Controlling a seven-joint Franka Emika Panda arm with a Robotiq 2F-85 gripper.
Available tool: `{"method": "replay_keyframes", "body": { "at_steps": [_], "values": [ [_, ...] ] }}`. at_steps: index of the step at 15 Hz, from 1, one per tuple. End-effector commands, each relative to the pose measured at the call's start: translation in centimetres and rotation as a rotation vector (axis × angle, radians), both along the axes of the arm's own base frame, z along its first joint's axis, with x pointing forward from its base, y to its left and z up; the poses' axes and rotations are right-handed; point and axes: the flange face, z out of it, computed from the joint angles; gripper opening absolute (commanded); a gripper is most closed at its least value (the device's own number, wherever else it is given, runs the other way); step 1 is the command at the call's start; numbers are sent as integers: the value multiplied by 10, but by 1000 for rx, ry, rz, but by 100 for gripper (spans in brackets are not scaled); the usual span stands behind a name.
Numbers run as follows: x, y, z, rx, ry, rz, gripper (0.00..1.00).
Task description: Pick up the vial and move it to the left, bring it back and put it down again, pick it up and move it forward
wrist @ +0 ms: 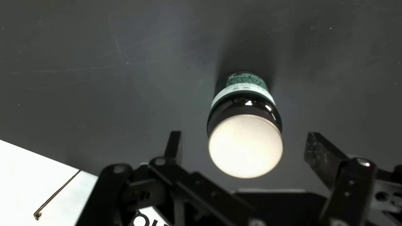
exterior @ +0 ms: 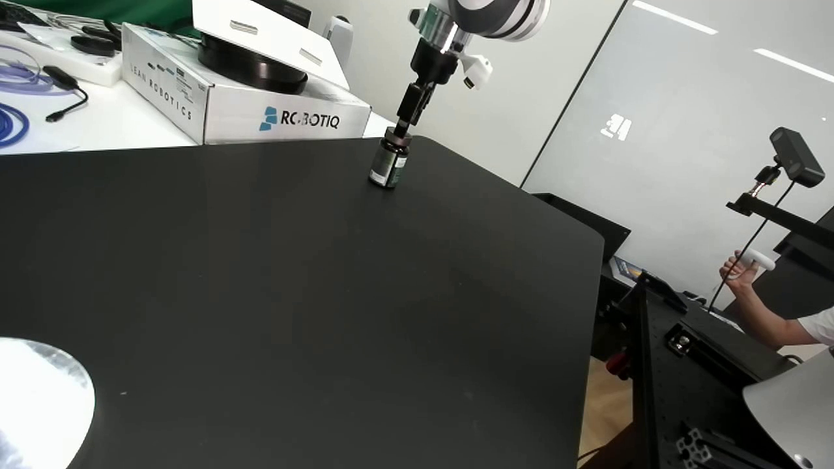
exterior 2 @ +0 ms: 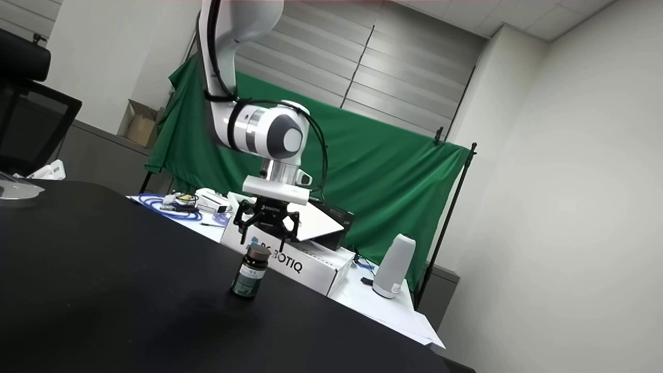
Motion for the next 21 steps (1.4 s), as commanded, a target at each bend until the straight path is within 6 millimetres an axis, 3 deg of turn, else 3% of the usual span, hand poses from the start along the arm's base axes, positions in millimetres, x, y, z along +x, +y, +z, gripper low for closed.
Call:
{"method": "replay_keyframes", "body": {
  "at_steps": [1,6,9,12,14,15,16,17,21],
  "values": [
    [-2,-1,0,9,-24,-46,74],
    [-5,-6,0,5,-42,-67,38],
    [-4,-9,3,8,-55,-82,25],
    [-3,-9,5,5,-55,-86,6],
    [-2,-8,7,1,-51,-83,0],
    [-2,-7,7,2,-48,-81,36],
    [-3,-7,4,3,-41,-79,30],
    [-3,-6,2,4,-34,-79,30],
    [-3,-4,2,2,-23,-72,57]
  ]
}}
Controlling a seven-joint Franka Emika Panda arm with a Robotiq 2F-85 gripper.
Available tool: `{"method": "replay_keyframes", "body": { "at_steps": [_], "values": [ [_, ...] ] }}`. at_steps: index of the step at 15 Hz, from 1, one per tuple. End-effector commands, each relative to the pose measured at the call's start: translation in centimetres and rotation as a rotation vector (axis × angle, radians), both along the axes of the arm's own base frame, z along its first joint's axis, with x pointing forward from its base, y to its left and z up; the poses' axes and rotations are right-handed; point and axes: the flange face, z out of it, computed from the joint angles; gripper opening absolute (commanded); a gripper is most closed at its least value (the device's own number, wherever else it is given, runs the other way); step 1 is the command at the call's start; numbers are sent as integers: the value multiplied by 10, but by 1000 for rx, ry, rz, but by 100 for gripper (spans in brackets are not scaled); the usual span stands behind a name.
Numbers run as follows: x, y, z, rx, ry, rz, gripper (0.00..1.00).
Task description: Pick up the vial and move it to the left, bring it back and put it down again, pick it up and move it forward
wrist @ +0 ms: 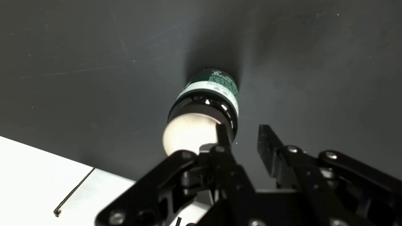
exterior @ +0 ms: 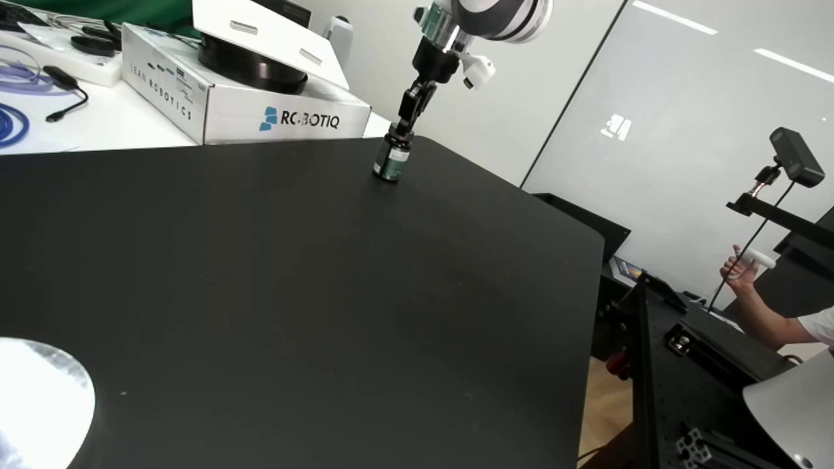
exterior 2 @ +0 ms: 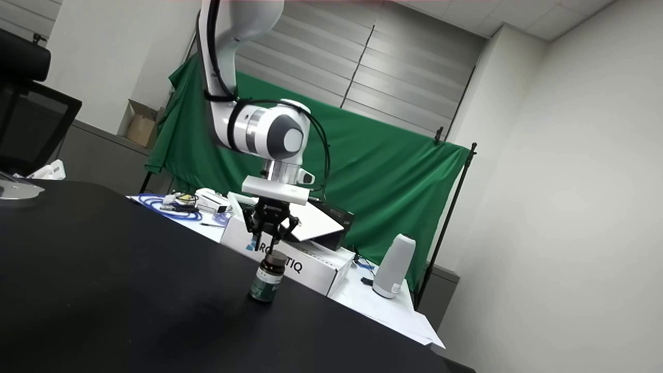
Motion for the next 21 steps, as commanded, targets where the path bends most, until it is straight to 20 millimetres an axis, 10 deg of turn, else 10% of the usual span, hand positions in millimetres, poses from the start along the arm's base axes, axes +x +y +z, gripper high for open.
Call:
{"method": "replay_keyframes", "body": {
  "at_steps": [1,7,21],
  "values": [
    [-2,0,-1,-1,19,-20,63],
    [-4,-5,6,-8,45,-27,100],
    [-7,-50,6,8,-20,-92,100]
  ]
}}
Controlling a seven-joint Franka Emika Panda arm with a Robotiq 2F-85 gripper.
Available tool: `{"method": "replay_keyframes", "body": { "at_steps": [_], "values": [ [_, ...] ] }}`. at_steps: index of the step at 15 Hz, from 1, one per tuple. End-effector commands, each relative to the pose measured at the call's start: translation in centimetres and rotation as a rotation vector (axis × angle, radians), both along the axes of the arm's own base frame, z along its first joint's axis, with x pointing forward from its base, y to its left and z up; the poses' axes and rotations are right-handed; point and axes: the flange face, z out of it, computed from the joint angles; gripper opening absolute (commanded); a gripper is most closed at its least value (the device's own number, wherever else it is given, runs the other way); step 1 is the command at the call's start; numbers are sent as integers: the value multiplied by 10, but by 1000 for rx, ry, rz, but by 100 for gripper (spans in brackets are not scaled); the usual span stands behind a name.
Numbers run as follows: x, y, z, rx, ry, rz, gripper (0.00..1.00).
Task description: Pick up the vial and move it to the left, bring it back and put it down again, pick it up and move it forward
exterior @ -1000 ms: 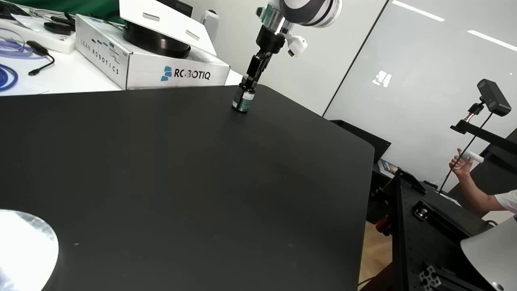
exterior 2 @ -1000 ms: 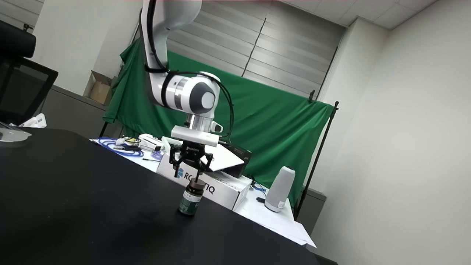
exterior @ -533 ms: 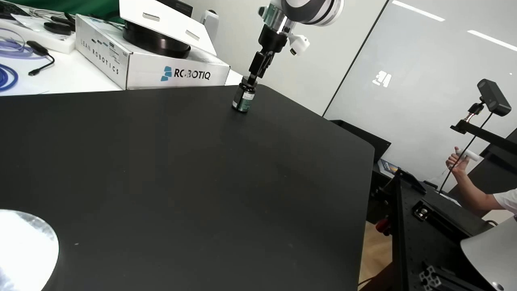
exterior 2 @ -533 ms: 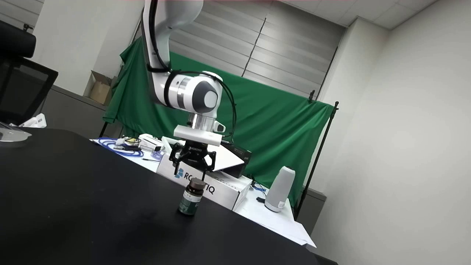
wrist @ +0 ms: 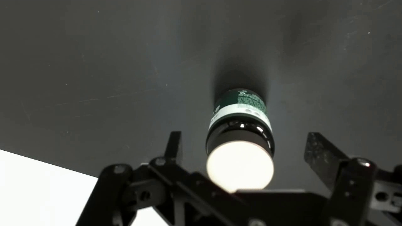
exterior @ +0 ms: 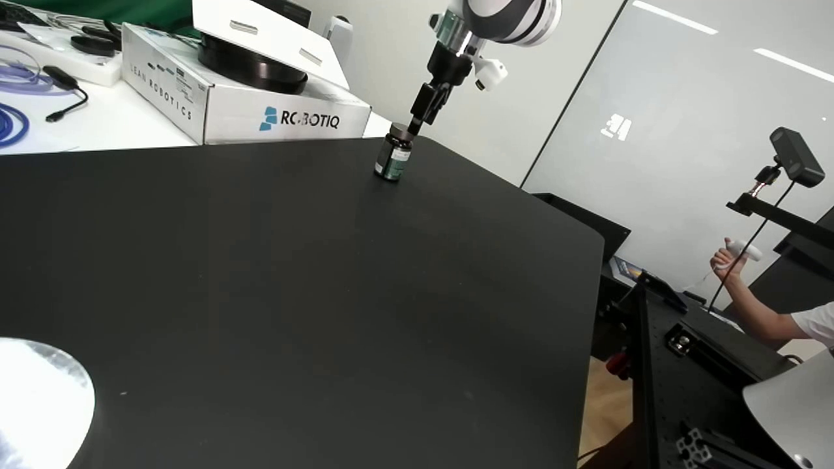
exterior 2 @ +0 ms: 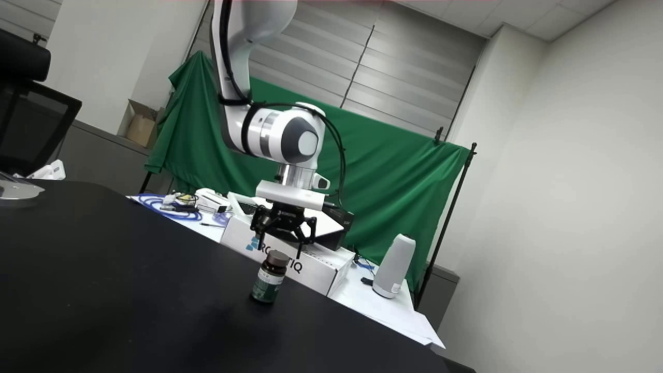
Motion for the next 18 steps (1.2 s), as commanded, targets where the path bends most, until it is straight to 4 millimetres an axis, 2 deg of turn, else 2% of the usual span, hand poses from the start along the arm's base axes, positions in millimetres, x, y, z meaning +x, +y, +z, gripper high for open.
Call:
{"method": "replay_keyframes", "body": {
  "at_steps": [1,17,18],
  "values": [
    [1,-12,3,20,-38,-37,100],
    [11,-11,-19,94,-151,-84,100],
    [11,-11,-21,94,-154,-87,75]
  ]
}}
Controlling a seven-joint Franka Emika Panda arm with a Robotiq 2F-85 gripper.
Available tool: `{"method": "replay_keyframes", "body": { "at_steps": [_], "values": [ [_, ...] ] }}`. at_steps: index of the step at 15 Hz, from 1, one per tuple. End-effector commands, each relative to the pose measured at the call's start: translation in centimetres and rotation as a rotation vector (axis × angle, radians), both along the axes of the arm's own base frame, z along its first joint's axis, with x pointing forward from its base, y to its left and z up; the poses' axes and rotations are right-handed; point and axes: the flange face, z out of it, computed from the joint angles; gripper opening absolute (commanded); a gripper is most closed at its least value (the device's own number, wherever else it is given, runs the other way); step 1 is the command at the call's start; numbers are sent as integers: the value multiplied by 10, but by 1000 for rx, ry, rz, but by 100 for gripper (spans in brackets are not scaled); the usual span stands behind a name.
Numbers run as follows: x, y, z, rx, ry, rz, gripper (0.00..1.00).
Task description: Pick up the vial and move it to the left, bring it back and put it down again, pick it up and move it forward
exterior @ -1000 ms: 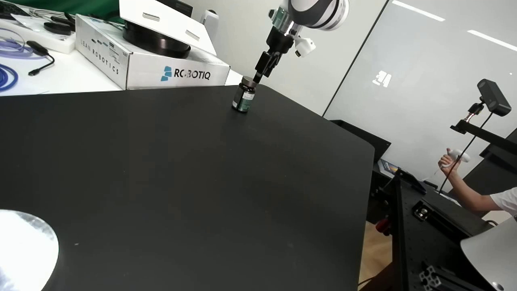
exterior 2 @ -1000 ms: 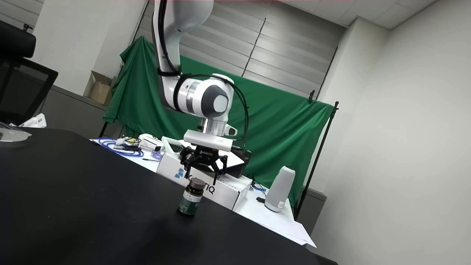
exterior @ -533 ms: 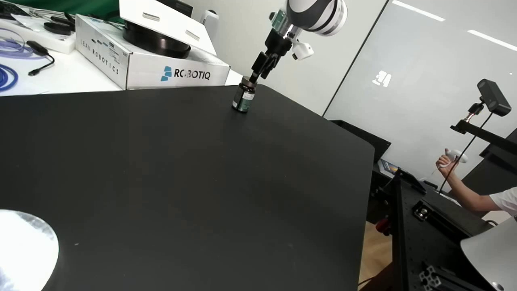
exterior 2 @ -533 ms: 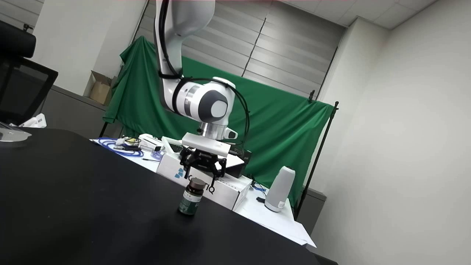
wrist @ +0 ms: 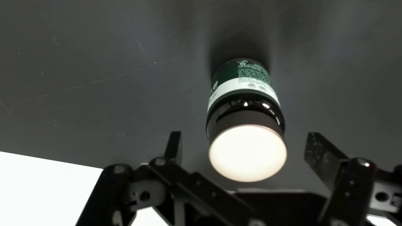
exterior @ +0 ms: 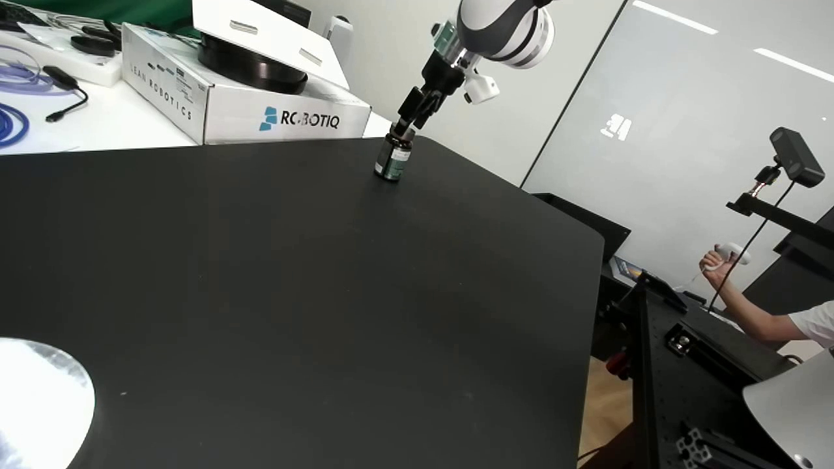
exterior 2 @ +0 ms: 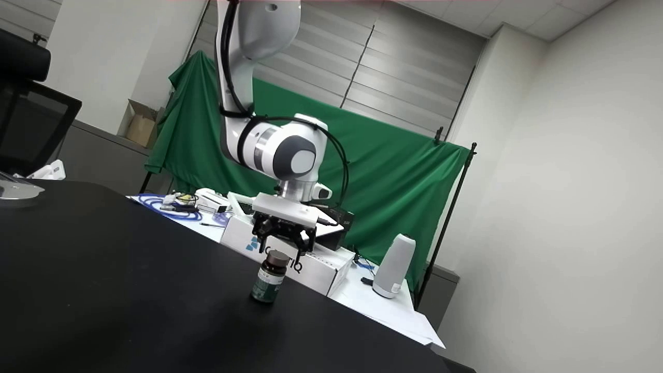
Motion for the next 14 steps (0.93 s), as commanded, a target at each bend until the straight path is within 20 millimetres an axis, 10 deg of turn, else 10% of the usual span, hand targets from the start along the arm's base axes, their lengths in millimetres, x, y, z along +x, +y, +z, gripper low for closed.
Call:
{"method": "replay_keyframes", "body": {
  "at_steps": [1,6,14],
  "values": [
    [6,-4,-2,15,-26,-18,74],
    [5,0,-5,19,-5,-24,39],
    [-12,56,55,-18,114,90,37]
  ]
}}
